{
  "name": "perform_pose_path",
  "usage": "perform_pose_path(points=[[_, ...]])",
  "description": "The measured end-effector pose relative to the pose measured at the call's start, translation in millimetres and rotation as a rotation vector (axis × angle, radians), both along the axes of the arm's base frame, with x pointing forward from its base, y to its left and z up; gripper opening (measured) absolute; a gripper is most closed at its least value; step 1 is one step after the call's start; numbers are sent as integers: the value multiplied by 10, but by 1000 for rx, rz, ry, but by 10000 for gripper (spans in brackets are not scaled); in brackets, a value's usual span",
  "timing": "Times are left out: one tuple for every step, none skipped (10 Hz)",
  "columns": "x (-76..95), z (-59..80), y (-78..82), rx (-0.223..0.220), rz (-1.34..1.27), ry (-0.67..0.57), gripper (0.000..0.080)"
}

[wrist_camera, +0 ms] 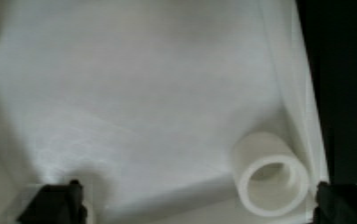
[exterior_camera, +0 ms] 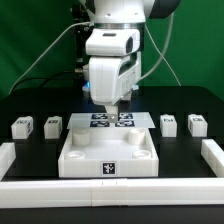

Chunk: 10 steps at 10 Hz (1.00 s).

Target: Assemble one leg

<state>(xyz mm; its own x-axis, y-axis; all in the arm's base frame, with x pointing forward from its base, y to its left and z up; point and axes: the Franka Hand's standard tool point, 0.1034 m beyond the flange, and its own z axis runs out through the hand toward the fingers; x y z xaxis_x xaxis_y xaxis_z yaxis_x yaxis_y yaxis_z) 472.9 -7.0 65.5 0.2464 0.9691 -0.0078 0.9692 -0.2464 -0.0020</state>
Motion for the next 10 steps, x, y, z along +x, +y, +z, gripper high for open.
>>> perform_pose_path(points=[[-112, -66, -1, 0, 63, 0, 650], [-248, -143, -6, -1, 165, 4, 650], [-368, -212, -23, 2, 211, 25, 650], [-421, -253, -28, 3, 209, 38, 650], [-401, -243, -29, 3, 207, 34, 650], [-401, -245, -30, 3, 206, 35, 650], [-403, -248, -30, 3, 206, 35, 650], [-406, -254, -29, 3, 206, 37, 650], [-430, -312, -3, 5, 239, 45, 650], [-490, -430, 14, 13, 263, 70, 650]])
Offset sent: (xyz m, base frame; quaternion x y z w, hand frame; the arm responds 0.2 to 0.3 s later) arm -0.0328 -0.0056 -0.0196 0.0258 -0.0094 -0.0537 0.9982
